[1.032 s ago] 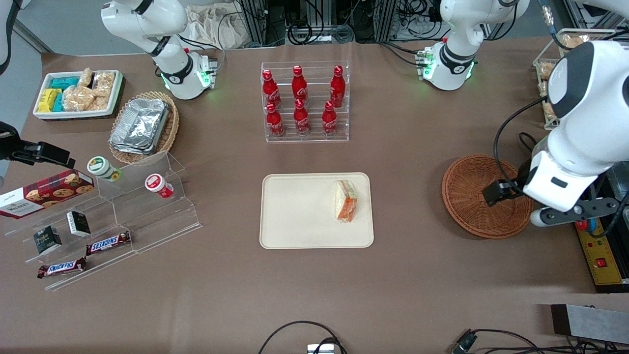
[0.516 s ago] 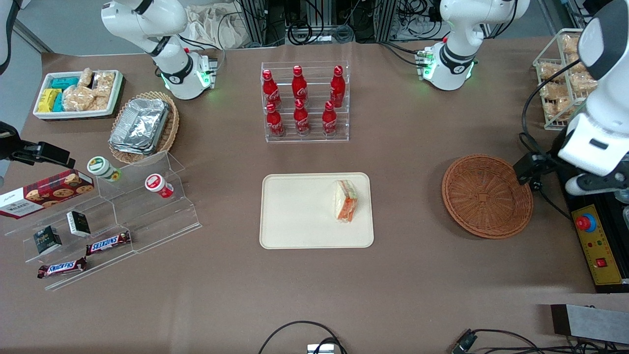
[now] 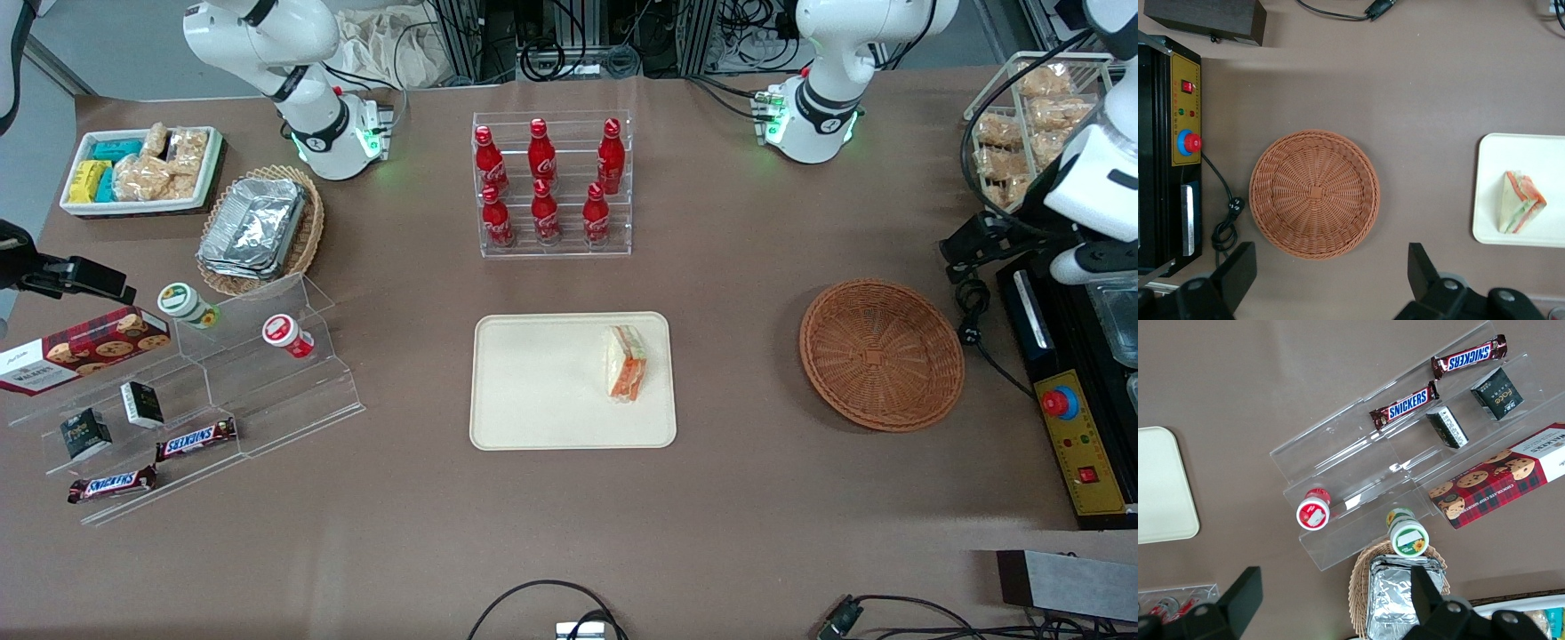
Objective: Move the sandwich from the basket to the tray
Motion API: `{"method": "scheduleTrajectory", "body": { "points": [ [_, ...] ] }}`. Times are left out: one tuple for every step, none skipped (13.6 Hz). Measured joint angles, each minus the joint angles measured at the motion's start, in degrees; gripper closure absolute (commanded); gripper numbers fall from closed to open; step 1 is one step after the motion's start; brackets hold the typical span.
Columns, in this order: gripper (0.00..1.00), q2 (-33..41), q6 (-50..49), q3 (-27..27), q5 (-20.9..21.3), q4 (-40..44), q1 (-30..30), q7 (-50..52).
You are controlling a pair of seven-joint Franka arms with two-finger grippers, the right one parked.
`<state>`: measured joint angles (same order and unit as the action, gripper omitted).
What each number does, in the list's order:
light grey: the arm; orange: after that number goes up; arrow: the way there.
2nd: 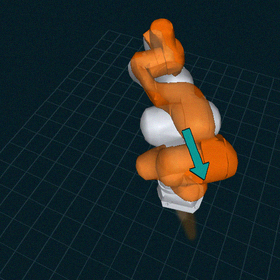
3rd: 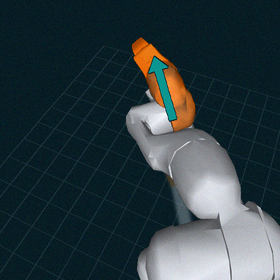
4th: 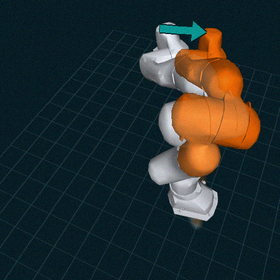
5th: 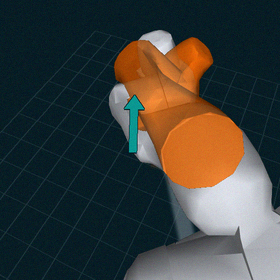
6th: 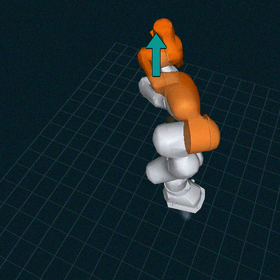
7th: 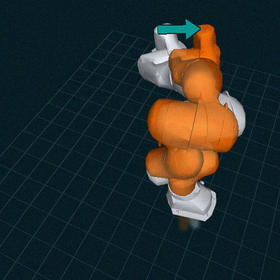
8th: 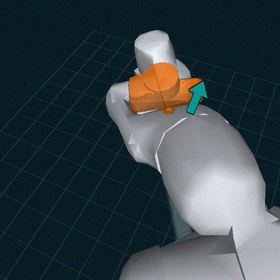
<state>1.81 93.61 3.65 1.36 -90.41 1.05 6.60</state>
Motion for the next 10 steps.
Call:
{"method": "scheduleTrajectory", "body": {
  "points": [
    [0.00,0.4,-0.7,-0.8,-0.4,0.0,0.0,-2.1],
    [0.00,0.8,-1.5,-1.5,-0.6,0.0,-0.1,-3.4],
    [0.00,1.2,-2.2,-2.0,-0.6,0.0,-0.1,-4.1],
    [0.00,1.7,-3.0,-2.2,-0.6,0.0,-0.1,-4.3],
    [0.00,2.1,-3.6,-2.2,-0.6,-0.1,-0.1,-4.3],
    [0.00,2.5,-3.9,-2.2,-0.6,-0.1,0.0,-4.3],
    [0.00,2.7,-4.2,-2.1,-0.6,-0.1,0.1,-4.3],
    [0.00,2.9,-4.3,-2.0,-0.6,-0.1,0.1,-4.3],
    [0.00,3.0,-4.4,-1.9,-0.7,-0.1,0.1,-4.3],
    [0.00,3.0,-4.4,-1.9,-0.7,-0.1,0.1,-4.3]
  ]
}}
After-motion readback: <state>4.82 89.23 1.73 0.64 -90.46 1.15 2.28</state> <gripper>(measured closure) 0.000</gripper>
